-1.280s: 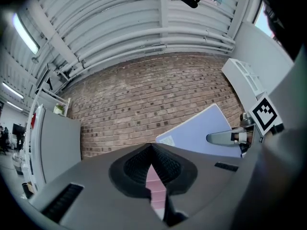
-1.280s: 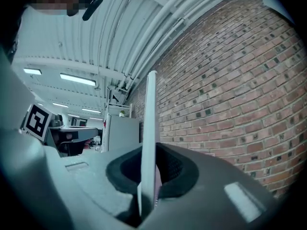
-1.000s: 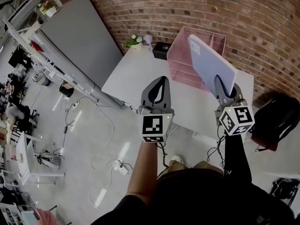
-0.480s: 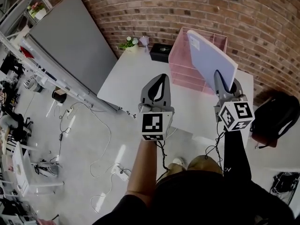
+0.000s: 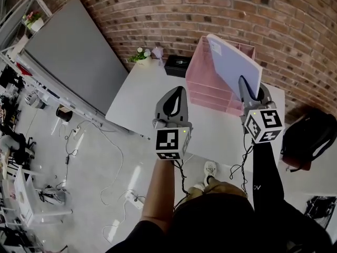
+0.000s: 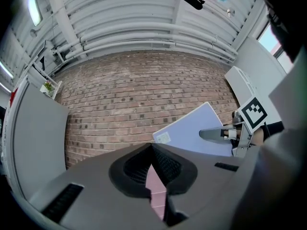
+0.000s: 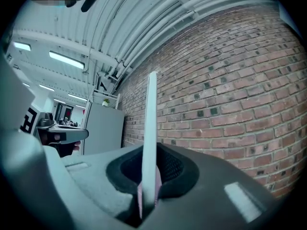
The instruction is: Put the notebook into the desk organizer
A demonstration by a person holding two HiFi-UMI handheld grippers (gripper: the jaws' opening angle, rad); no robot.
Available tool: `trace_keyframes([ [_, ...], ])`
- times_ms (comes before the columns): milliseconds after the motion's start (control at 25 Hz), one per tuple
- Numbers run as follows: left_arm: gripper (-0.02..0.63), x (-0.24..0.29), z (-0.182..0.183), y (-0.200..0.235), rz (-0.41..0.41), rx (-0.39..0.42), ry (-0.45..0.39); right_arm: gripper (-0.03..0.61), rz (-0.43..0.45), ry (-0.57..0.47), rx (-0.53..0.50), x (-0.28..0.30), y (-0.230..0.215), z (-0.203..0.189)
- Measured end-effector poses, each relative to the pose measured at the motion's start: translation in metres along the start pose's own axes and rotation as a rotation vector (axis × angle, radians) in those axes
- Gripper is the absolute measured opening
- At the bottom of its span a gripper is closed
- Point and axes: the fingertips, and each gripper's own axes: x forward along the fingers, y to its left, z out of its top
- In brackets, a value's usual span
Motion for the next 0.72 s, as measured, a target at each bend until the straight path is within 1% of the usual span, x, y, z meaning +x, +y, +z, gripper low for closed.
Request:
trace_keyframes([
  [240,0.009,0.052,-0.016,0.008,0.007,-0.003,0.033,0.031,0.005,0.015,-0.039,0.050,-0.035,-0.005],
  [440,0.009,0.094,-0.034,0.004,0.001,-0.010,0.070,0.031,0.011,0.024,-0.080,0.090,-0.065,-0.013],
  [640,0.009,0.120,-0.044,0.007,0.000,-0.011,0.095,0.031,-0.002,0.037,-0.136,0.123,-0.088,-0.022],
  [720,0.008,0.127,-0.047,0.010,-0.002,-0.023,0.087,0.031,-0.013,0.040,-0.160,0.135,-0.096,-0.026],
])
